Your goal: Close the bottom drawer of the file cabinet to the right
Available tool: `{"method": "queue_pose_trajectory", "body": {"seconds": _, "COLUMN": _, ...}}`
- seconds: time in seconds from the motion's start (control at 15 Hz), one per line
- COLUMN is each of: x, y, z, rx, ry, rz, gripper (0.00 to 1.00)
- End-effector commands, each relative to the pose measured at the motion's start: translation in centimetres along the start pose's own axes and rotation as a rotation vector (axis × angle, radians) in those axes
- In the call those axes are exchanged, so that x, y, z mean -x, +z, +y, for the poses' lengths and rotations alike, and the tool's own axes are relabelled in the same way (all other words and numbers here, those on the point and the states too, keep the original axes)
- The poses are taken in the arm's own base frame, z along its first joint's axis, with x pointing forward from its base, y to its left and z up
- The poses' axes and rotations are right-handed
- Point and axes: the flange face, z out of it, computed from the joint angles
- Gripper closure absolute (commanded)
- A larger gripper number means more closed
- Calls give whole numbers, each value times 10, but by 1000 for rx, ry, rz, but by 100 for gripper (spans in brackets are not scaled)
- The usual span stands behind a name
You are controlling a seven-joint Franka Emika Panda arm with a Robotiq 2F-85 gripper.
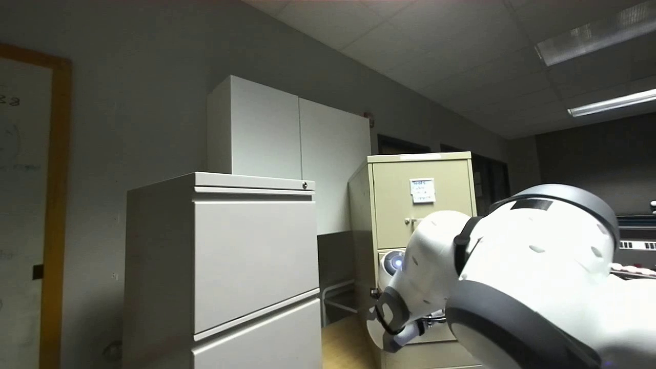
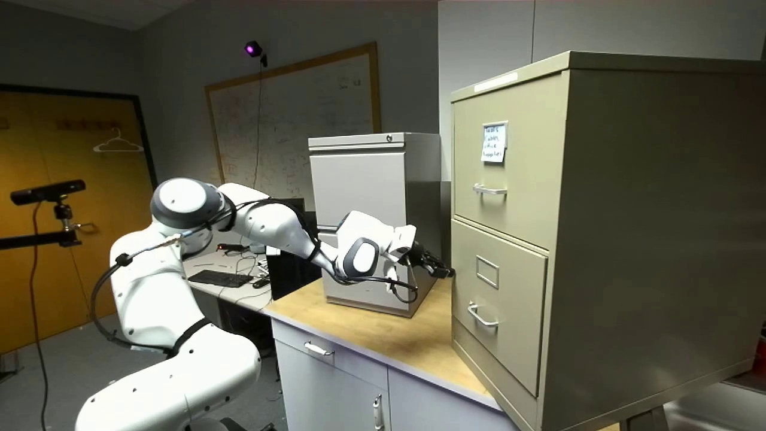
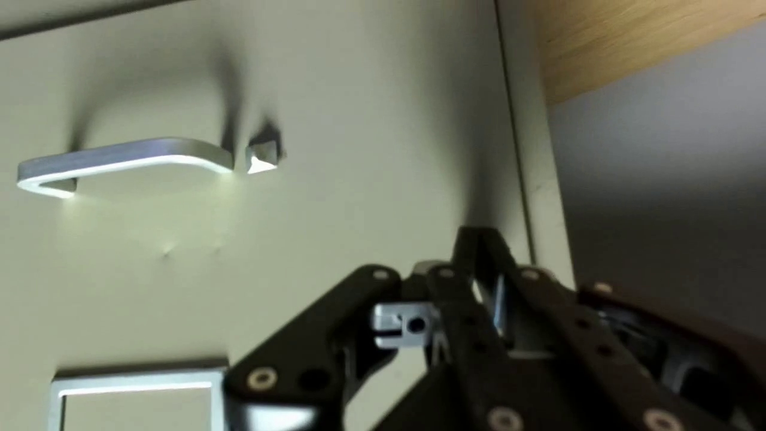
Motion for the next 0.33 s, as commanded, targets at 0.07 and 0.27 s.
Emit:
{"method": "queue_pose_trajectory", "body": {"seconds": 0.07, "x": -24, "y": 21, "z": -66, "rx": 6, "ry": 17, "rz": -13, "gripper": 99}}
{"method": "queue_pose_trajectory", "body": {"seconds": 0.27, "x": -24, "y": 18, "z": -65, "rx": 0, "ry": 6, "rz": -14, "gripper": 99}}
